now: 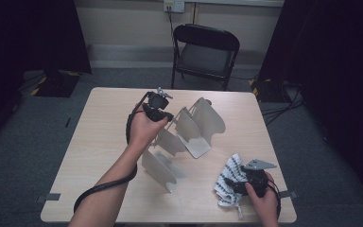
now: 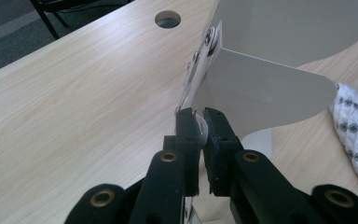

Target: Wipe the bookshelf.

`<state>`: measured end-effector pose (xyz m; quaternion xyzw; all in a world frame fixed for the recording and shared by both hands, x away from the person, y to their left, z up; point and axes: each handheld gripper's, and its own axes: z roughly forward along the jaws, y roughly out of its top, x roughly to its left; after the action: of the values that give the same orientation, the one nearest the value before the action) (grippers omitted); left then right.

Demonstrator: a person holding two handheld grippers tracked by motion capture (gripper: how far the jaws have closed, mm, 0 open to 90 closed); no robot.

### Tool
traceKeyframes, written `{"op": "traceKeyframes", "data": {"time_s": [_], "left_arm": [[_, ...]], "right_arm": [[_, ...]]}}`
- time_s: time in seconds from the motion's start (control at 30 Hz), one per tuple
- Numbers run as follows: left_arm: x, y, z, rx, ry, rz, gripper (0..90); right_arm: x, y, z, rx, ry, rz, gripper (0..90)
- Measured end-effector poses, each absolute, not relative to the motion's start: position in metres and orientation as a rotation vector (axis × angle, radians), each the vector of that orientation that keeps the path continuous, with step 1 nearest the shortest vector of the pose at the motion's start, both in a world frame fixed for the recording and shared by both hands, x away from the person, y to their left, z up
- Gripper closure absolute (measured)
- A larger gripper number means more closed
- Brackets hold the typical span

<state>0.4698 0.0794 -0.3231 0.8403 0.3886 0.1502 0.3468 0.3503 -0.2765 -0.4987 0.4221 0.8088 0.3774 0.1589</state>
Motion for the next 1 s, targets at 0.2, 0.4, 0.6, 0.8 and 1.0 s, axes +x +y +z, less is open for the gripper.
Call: {"op": "traceKeyframes", "data": {"time_s": [0.2, 0.4, 0.6, 0.8, 1.0], "left_arm": [[0.469, 0.072, -0.312, 2.183, 0.980, 0.415, 85.7], [0.473, 0.065, -0.309, 2.182, 0.967, 0.404, 85.7], [0.487, 0.059, -0.325, 2.181, 0.983, 0.382, 85.6], [0.495, 0.063, -0.335, 2.175, 1.029, 0.358, 85.4], [0.498, 0.073, -0.343, 2.175, 1.066, 0.328, 85.3]], "right_arm": [[0.350, -0.276, -0.499, 1.207, 2.311, 1.079, 12.2], [0.350, -0.276, -0.499, 1.208, 2.311, 1.079, 12.2], [0.350, -0.276, -0.499, 1.207, 2.311, 1.079, 12.2], [0.350, -0.277, -0.499, 1.207, 2.311, 1.080, 12.2], [0.350, -0.276, -0.499, 1.207, 2.312, 1.080, 12.2]]}}
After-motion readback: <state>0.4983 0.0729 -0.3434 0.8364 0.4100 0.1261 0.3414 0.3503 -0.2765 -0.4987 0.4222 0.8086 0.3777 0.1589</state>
